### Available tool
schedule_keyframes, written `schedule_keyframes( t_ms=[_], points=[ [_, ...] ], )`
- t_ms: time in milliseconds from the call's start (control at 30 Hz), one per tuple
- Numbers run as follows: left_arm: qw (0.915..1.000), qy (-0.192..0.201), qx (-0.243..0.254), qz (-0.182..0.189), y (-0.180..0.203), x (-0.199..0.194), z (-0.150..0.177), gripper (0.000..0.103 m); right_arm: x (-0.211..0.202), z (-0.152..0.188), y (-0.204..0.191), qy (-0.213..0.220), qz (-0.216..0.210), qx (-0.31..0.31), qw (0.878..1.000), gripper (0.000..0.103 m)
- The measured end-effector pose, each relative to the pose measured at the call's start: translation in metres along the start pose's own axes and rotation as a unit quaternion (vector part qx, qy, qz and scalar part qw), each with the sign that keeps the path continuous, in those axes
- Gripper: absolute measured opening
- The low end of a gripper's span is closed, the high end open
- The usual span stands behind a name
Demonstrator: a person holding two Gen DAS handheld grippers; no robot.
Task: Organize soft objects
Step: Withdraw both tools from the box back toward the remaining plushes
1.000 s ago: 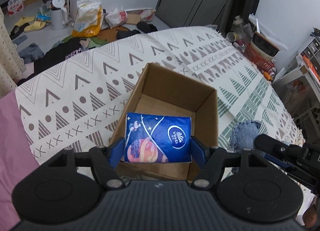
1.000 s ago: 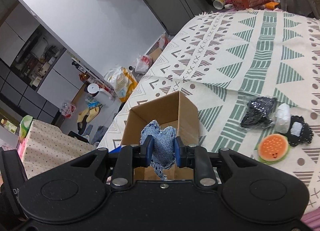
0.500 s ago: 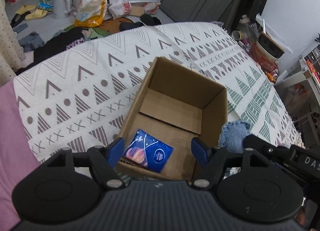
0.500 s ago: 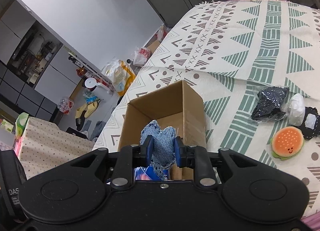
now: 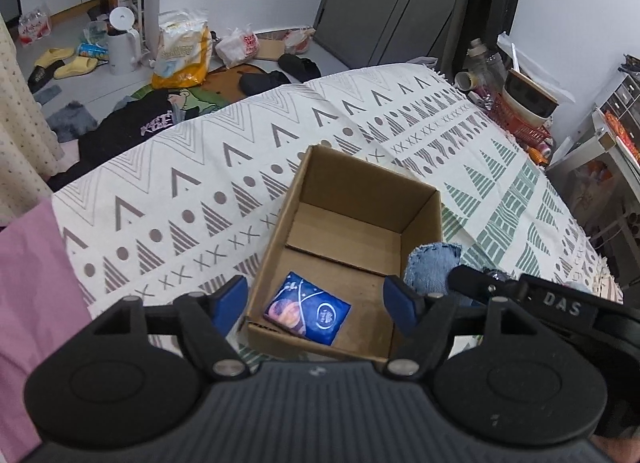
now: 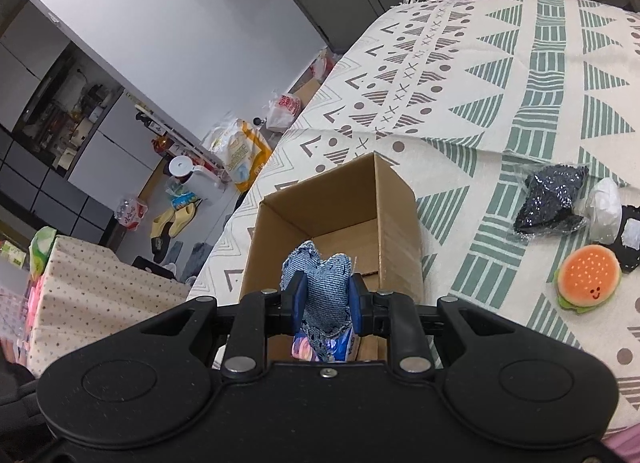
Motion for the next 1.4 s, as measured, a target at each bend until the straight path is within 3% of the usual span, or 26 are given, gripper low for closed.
schedule_keyframes(
  t_ms=[133, 233, 300, 400, 700, 933, 1100, 1400],
  points=[
    [0.9999, 0.002, -0.001, -0.011, -0.001, -0.009, 0.001, 0.074, 0.01, 0.003, 0.005, -0.011, 0.017, -0.004, 1.0, 0.034],
    [0.9994, 0.01, 0.0, -0.032, -0.004, -0.017, 0.001, 0.077, 0.005, 0.005, 0.01, -0.016, 0.01, 0.004, 1.0, 0.05],
    [0.9994, 0.017, -0.003, -0.031, -0.005, -0.021, 0.002, 0.079, -0.007, 0.004, 0.011, -0.006, 0.004, -0.004, 1.0, 0.067],
    [0.9992, 0.021, -0.005, -0.033, -0.004, -0.024, 0.003, 0.081, -0.025, 0.002, 0.012, 0.008, 0.003, -0.021, 1.0, 0.08],
    [0.9986, 0.048, 0.011, -0.018, 0.012, -0.039, 0.007, 0.101, -0.073, -0.006, 0.022, 0.058, 0.001, -0.068, 0.996, 0.101],
    [0.9974, 0.065, 0.031, -0.01, 0.036, -0.046, 0.013, 0.103, -0.107, -0.011, 0.032, 0.104, -0.024, -0.103, 0.989, 0.103],
    [0.9967, 0.069, 0.041, -0.008, 0.051, -0.047, 0.017, 0.103, -0.122, -0.023, 0.051, 0.13, -0.005, -0.11, 0.985, 0.103],
    [0.9945, 0.076, 0.072, -0.003, 0.088, -0.046, 0.025, 0.103, -0.14, -0.037, 0.094, 0.138, 0.014, -0.113, 0.984, 0.103]
  ],
)
Point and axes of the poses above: each gripper's, at about its wrist camera, not at the fingertips, and x roughly the way its jaws point, y to its right, z to its underside, the point moved 5 cm from there along x, roughly the way its jaws point, and after that the axes turned 4 degrees about x, right-handed, at the moved point
